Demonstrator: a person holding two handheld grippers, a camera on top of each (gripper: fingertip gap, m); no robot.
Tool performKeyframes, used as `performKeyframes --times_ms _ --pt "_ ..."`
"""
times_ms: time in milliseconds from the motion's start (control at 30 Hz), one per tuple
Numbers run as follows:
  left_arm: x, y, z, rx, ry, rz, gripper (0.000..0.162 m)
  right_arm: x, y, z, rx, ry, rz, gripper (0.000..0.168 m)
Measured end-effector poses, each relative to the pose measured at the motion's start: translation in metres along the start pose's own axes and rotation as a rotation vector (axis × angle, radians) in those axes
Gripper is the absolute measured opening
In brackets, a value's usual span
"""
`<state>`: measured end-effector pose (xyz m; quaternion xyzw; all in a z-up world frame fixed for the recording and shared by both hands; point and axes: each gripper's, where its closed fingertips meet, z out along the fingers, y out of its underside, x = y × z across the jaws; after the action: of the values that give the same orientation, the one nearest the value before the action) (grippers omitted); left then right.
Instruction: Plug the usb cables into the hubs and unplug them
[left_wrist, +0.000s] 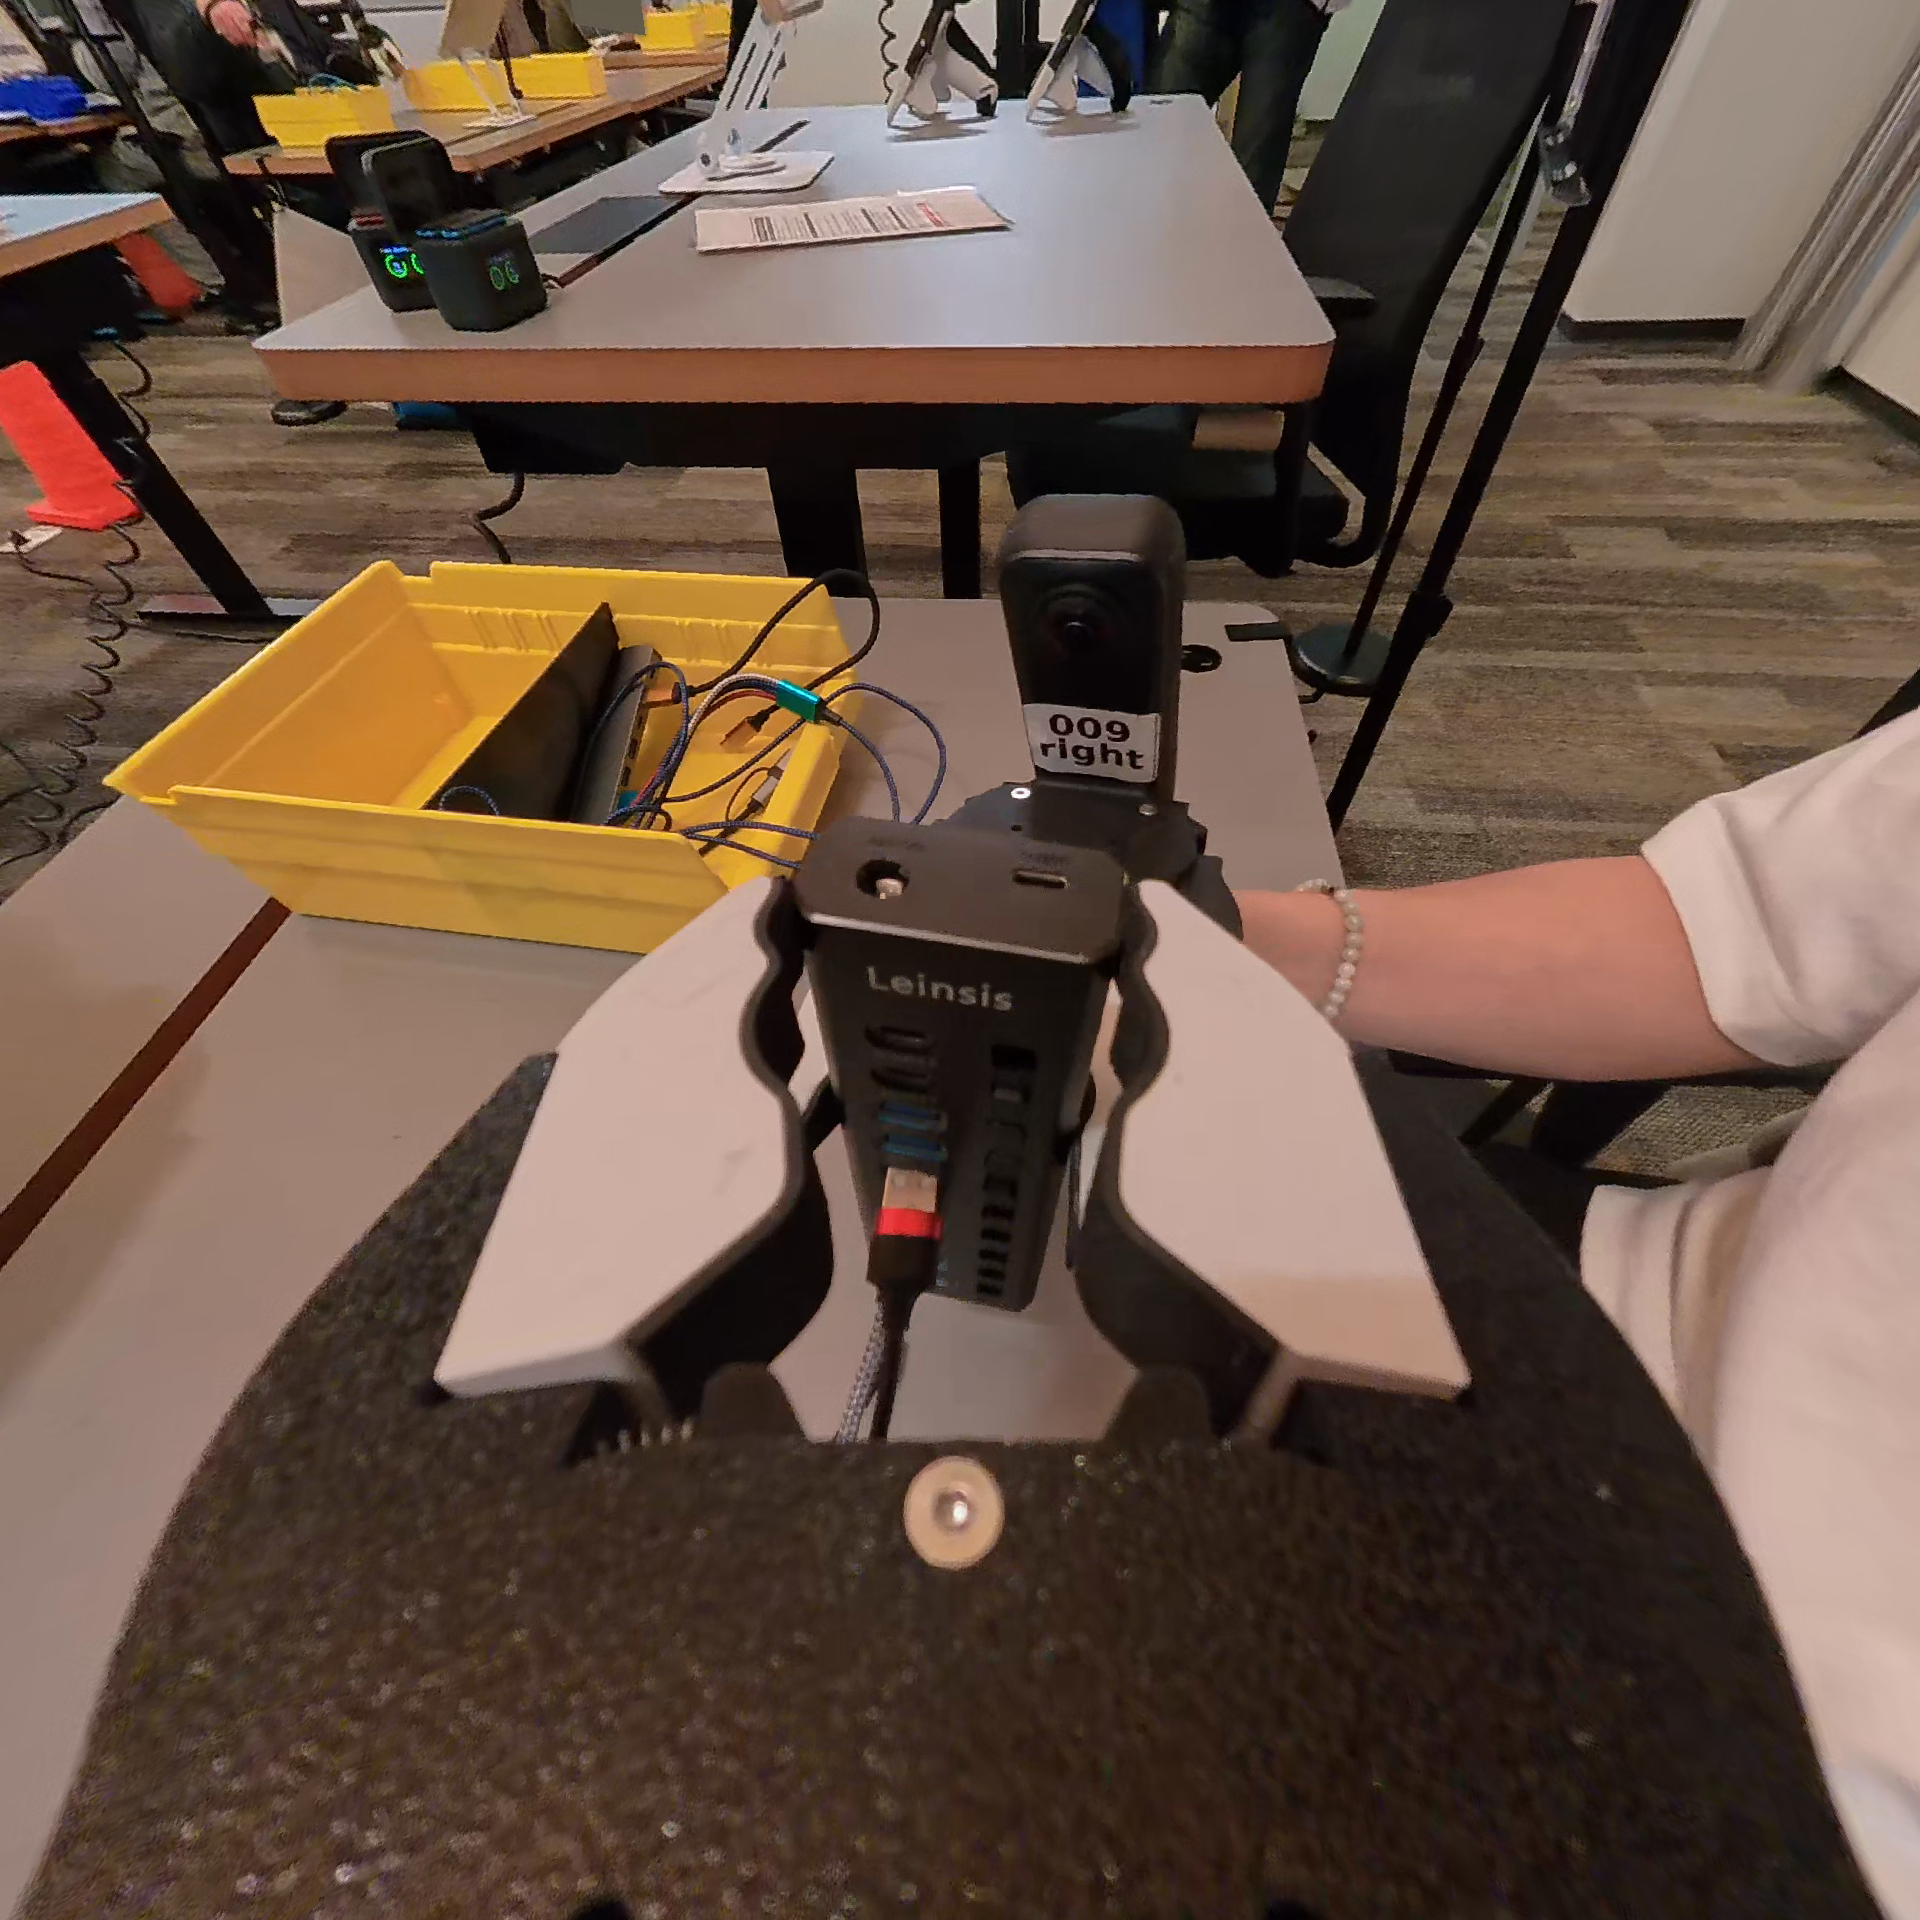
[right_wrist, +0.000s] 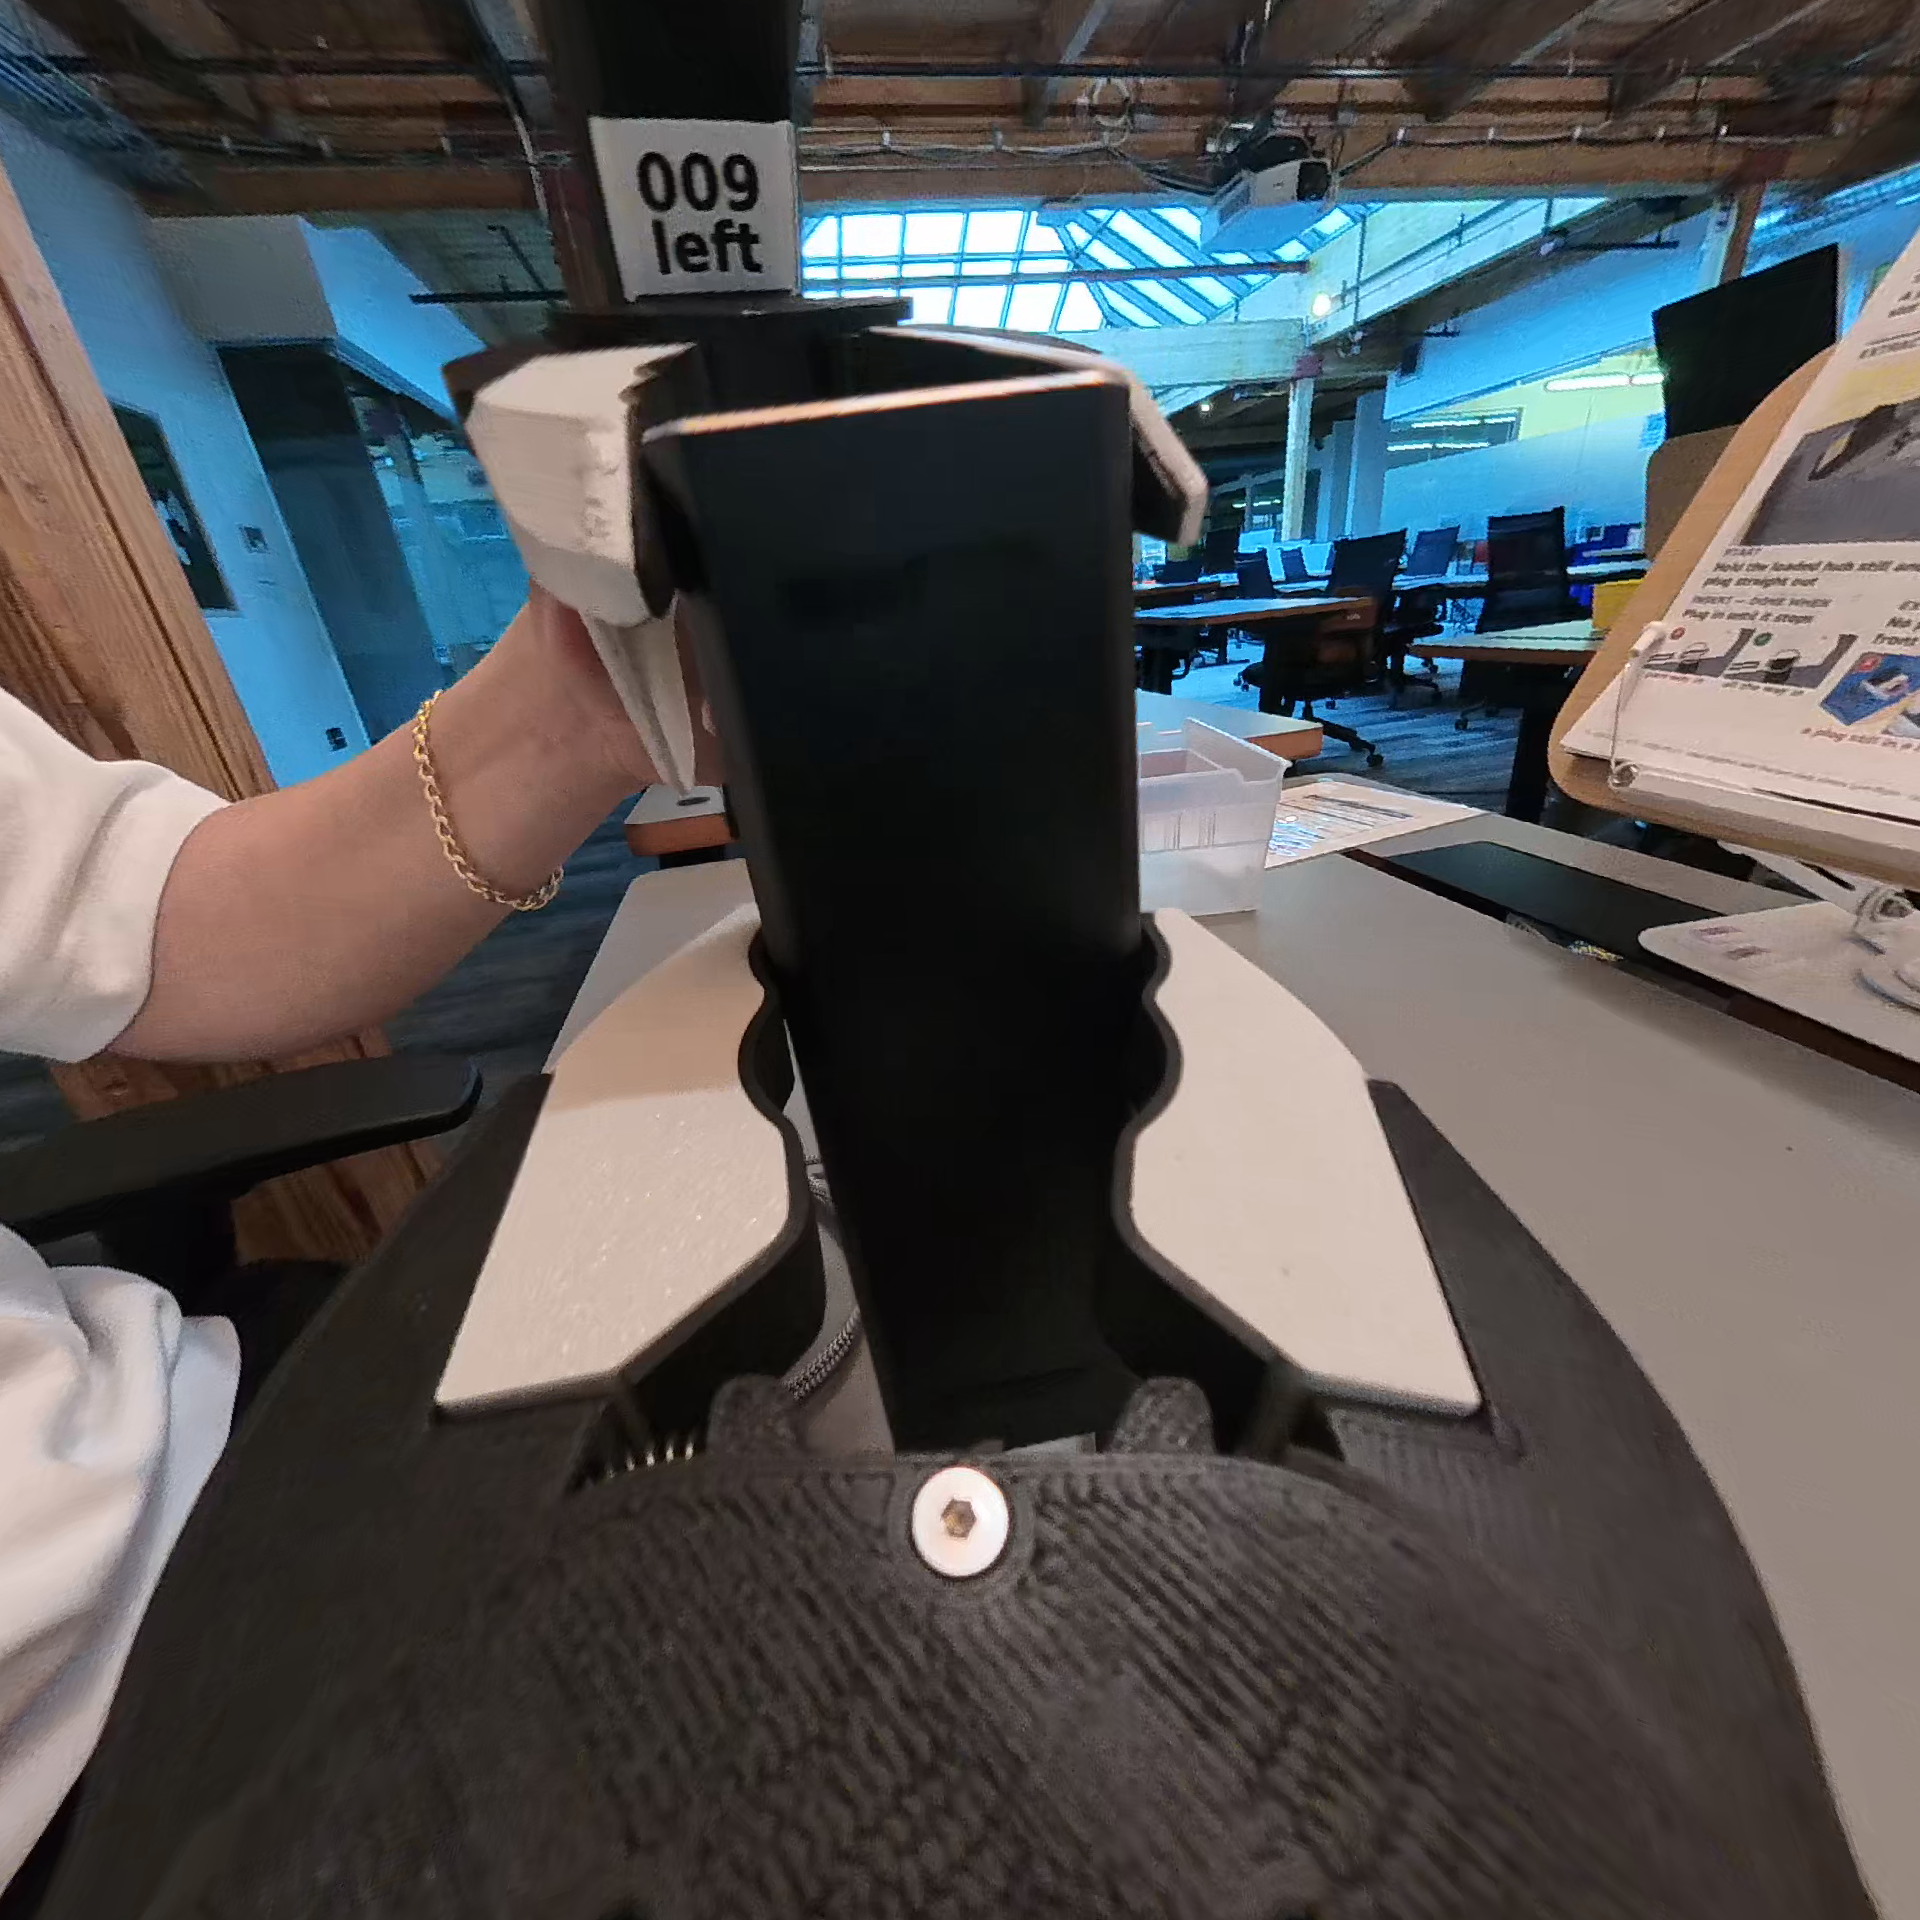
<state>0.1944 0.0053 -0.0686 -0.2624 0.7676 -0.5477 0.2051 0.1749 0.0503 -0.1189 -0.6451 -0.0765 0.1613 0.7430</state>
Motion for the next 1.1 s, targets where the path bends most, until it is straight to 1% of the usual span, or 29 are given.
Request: performKeyframes --times_ms 200,367,467,500,567,600,700,767,967,1100 --pt "-0.003 0.005 -0.001 -0.01 0.002 -0.012 0.057 0.001 0.005 0.001 -0.016 0.003 -0.015 0.063" --pt "-0.004 0.007 -0.001 -0.003 0.001 -0.024 0.057 0.0 0.008 0.002 0.005 -0.023 0.019 0.063" --pt "-0.007 0.008 -0.007 -0.002 -0.044 0.015 0.068 0.0 0.0 -0.003 0.067 -0.046 0.059 0.063" --pt "-0.008 0.008 -0.012 0.0 -0.058 0.021 0.067 0.002 -0.002 -0.006 0.078 -0.041 0.061 0.063" --pt "-0.008 0.011 -0.024 0.003 -0.078 0.034 0.044 0.005 -0.004 -0.012 0.073 -0.037 0.053 0.063" --pt "-0.008 0.015 -0.029 -0.002 -0.088 0.046 0.04 0.006 -0.006 -0.014 0.081 -0.03 0.05 0.063" --pt "-0.01 0.042 -0.035 -0.097 -0.133 0.062 0.042 0.007 -0.012 -0.02 0.111 -0.037 0.063 0.063" --pt "-0.011 0.057 -0.032 -0.134 -0.172 0.074 0.039 0.005 -0.014 -0.02 0.118 -0.046 0.06 0.063" --pt "-0.006 0.061 -0.022 -0.03 -0.185 0.036 0.014 -0.003 -0.014 -0.014 0.125 -0.08 0.06 0.063" --pt "-0.006 0.064 -0.023 -0.014 -0.177 -0.002 0.015 -0.005 -0.015 -0.014 0.125 -0.091 0.054 0.063"
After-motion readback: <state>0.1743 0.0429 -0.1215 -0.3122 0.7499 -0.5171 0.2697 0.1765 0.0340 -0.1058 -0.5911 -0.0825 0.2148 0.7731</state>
